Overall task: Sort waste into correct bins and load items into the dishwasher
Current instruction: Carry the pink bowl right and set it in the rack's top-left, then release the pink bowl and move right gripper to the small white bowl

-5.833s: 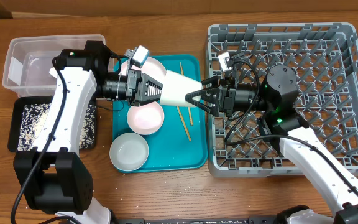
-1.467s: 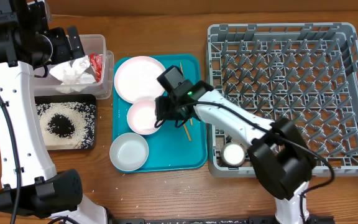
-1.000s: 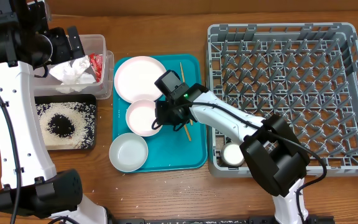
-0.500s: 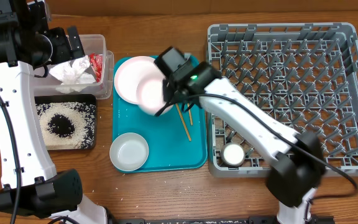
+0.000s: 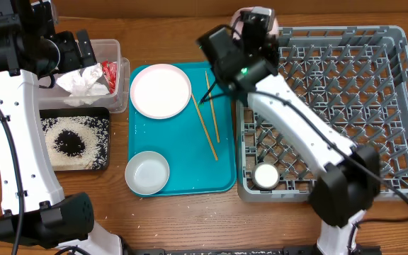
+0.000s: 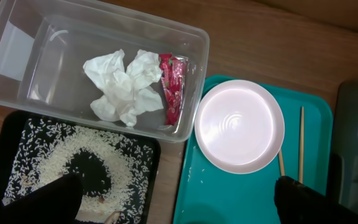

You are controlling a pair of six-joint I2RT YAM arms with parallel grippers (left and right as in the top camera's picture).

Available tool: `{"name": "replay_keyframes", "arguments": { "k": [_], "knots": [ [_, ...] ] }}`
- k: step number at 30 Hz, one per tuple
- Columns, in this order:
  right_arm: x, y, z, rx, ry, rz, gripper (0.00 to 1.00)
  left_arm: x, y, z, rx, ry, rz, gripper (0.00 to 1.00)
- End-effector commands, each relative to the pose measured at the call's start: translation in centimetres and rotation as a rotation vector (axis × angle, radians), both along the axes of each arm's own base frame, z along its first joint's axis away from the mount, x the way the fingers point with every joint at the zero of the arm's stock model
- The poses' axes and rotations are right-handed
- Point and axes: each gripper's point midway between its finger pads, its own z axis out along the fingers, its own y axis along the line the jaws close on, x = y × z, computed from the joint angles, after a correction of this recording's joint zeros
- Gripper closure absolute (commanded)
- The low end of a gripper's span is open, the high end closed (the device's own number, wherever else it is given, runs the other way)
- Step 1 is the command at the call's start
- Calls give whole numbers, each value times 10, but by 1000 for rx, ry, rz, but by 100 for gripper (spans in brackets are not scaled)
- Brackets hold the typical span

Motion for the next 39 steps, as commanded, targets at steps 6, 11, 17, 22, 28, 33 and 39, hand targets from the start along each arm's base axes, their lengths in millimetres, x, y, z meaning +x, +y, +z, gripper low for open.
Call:
{"name": "replay_keyframes", "arguments": {
  "k": [6,11,17,22,28,33,39],
  "knots": [
    [26,-52,-39,-191,112,-117,96,2,3,3,0,-9,18,0],
    [33,-58,-54,-190,127,-129,96,2,3,3,0,-9,18,0],
    [36,-50,-73,-160,195,-70,96,2,3,3,1,-9,18,0],
    [37,-52,-74,-159,194,-77,96,2,3,3,0,-9,18,0],
    [38,-50,-81,-126,213,-54,96,2,3,3,0,-9,18,0],
    [40,-49,-88,-124,226,-48,96,2,3,3,0,-9,18,0],
    [39,-50,-89,-128,233,-48,96,2,3,3,0,-9,18,0]
  ]
}}
